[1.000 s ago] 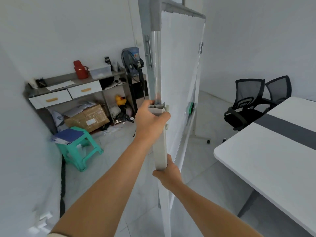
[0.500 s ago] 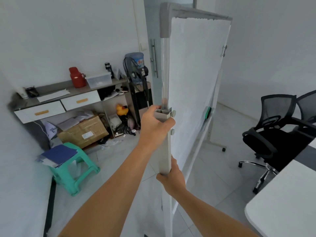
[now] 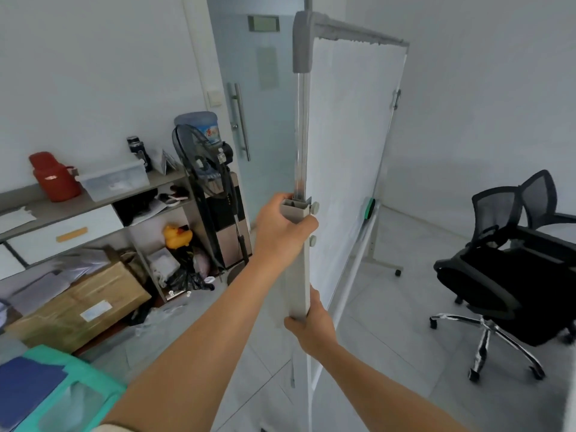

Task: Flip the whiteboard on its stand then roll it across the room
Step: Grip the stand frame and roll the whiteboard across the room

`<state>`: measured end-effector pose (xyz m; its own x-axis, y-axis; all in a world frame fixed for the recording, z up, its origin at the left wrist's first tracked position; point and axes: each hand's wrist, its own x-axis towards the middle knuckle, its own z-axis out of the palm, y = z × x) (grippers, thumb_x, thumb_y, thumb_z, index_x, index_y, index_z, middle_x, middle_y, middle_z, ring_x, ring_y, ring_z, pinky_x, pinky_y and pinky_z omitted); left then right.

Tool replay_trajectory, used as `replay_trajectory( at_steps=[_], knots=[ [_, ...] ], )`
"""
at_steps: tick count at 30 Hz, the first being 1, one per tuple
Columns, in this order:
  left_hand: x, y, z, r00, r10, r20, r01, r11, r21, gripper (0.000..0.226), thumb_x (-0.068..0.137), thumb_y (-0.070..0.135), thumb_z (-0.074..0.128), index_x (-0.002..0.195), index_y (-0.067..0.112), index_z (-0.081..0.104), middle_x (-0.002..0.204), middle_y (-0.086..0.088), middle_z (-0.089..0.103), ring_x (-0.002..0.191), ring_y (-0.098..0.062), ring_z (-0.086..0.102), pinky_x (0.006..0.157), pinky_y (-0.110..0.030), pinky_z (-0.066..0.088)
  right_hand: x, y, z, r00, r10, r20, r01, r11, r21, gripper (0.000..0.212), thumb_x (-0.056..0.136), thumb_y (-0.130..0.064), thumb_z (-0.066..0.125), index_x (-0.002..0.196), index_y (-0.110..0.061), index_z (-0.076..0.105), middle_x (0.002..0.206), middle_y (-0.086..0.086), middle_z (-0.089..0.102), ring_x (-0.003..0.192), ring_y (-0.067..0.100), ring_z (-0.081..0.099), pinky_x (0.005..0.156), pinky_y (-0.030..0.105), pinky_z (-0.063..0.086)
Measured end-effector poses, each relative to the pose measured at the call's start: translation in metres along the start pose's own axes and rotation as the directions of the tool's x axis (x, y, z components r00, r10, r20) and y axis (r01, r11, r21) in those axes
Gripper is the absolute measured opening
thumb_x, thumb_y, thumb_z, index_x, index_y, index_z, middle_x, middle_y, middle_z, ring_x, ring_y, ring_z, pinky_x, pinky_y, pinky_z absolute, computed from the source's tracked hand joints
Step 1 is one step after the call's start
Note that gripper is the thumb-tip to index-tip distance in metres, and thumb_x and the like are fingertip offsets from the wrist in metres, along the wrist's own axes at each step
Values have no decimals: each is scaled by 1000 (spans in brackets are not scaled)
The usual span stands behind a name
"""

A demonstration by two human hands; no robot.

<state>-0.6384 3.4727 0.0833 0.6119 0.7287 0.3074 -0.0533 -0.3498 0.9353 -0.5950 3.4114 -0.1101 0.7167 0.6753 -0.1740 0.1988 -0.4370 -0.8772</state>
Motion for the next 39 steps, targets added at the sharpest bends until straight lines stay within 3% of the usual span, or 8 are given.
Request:
replay_trajectory(
  at_steps=[13,18,20,24,29,33,37,39],
  knots=[
    [219,-79,-38,993,-9,115,7,1000,14,25,79,1,65,102,11,62,63,2,51,46,-3,48,42,-17,44,216,-57,46,999,-25,-31,23,998,-54,93,86,-34,68,153,-30,4,141,1,43,96,19,55,74,32,53],
    [303,-108,-57,986,-53,156,51,999,18,22,76,5,69,91,19,63,73,-13,54,65,-24,55,53,-34,52,293,-83,67,999,-47,-23,45,995,-89,92,90,-31,65,154,-26,-2,143,5,38,107,28,60,86,40,56],
    [333,-119,-65,983,-77,169,77,997,6,22,75,4,69,89,19,63,79,-15,54,67,-31,53,48,-36,48,321,-93,74,998,-55,-9,53,992,-113,91,91,-29,63,154,-24,-4,145,6,36,111,30,58,88,40,55],
    [388,-136,-75,976,-97,194,100,995,-4,19,78,1,68,90,15,62,77,-13,49,60,-27,47,42,-25,39,372,-114,86,999,-47,0,47,991,-126,92,93,-27,61,154,-22,-6,145,7,35,111,30,58,90,39,55],
    [454,-159,-86,967,-99,236,111,993,-37,22,80,-4,66,94,13,62,59,-3,52,39,-8,47,38,-20,37,436,-138,103,999,-26,-43,21,992,-127,90,93,-26,61,154,-21,-5,142,9,37,104,29,60,86,39,56],
    [511,-183,-101,957,-86,276,104,993,-53,24,80,-2,67,92,18,63,71,-13,45,46,-12,42,38,-20,36,485,-157,121,997,-11,-81,1,992,-128,88,93,-26,60,154,-21,-4,143,8,37,108,29,59,86,36,53],
    [564,-201,-119,945,-81,318,100,994,-45,25,79,-2,68,89,20,62,70,-13,50,57,-22,49,39,-20,41,531,-181,141,993,21,-119,-36,992,-123,86,93,-26,60,153,-22,-1,140,7,40,102,26,61,85,35,55],
    [588,-210,-125,937,-78,341,102,993,-54,25,80,-2,68,91,19,63,67,-10,49,54,-18,49,39,-20,41,554,-191,149,990,37,-135,-54,992,-118,87,93,-26,60,153,-24,-3,141,7,40,101,25,61,85,36,57]
  ],
)
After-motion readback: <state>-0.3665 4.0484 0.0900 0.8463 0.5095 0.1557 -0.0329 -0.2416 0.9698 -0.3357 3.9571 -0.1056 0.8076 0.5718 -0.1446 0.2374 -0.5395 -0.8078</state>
